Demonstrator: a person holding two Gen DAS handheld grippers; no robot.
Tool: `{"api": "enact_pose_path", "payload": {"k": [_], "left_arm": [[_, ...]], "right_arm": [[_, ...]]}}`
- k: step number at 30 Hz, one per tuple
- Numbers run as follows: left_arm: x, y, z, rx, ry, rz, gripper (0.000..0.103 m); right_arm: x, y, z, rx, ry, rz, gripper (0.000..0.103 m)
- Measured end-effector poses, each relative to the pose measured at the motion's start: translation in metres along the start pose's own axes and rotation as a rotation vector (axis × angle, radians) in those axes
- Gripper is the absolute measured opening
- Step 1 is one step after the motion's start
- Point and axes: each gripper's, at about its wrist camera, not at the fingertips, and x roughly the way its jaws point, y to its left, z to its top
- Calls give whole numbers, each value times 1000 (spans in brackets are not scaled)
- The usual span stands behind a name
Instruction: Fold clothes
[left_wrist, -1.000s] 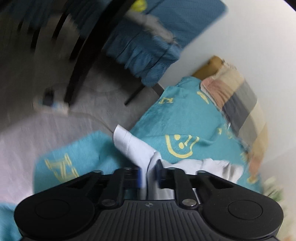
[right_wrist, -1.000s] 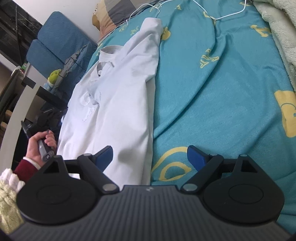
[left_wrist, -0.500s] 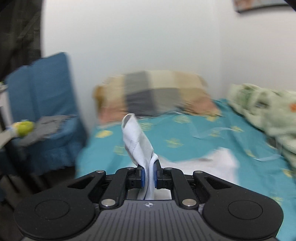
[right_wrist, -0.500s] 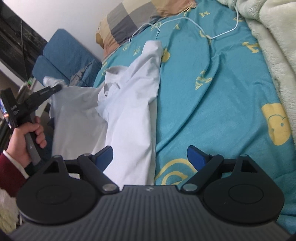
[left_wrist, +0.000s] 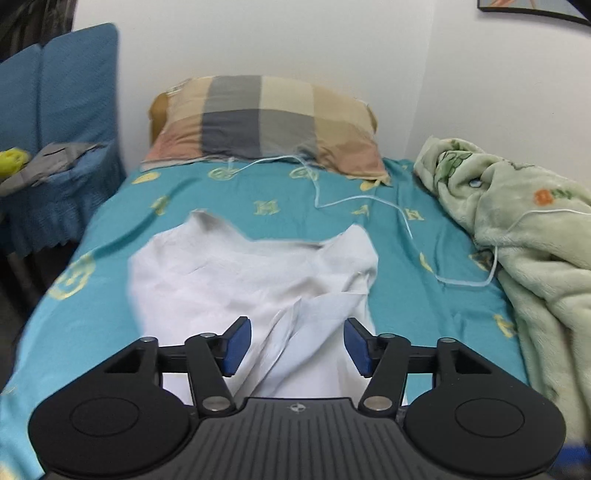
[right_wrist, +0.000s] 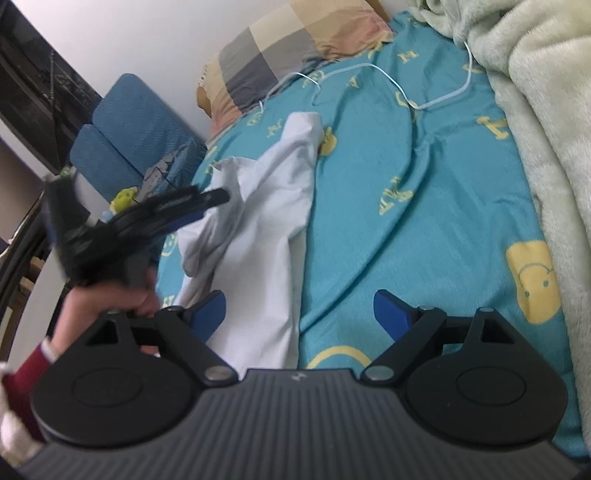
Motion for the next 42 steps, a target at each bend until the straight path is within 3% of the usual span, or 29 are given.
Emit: {"api": "enact_pose_path", "payload": {"k": [6, 11, 13, 15, 19, 27, 32, 34, 37, 38, 39, 40, 42], "left_arm": [[-125, 17, -49, -97, 21, 81, 67], [-174, 20, -81, -100, -26, 84, 68], [-178, 27, -84, -119, -27, 54, 68], [-183, 31, -87, -100, -39, 40, 68], [-174, 48, -94, -126, -39, -3, 68], [-161, 83, -111, -154, 6, 30, 68], [-160, 100, -115, -200, 12, -5, 68], [-158, 103, -115, -206, 19, -14, 68], [-158, 104, -116, -216, 23, -21, 68], [-158, 104, -116, -219, 24, -20, 68], [-158, 104, -116, -222, 24, -18, 68], [-159, 104, -116, -224, 24, -16, 68], [-161, 103, -116, -230, 22, -14, 68]], "right_arm": [[-16, 11, -1, -71, -78, 60, 88], [-20, 30, -8, -175, -72, 91, 88], [-24, 41, -12, -223, -72, 110, 88], [-27, 54, -13, -264, -88, 115, 79], [-14, 97, -6, -399, -123, 118, 78], [107, 161, 1, -633, -65, 67, 76], [150, 179, -2, -709, -39, 61, 76], [166, 182, -5, -763, -9, 15, 76], [188, 181, -9, -818, 43, -60, 64], [193, 180, -10, -842, 57, -88, 55], [198, 179, -11, -867, 71, -116, 38], [203, 178, -12, -893, 85, -144, 31], [199, 184, -6, -931, 38, -154, 7]]}}
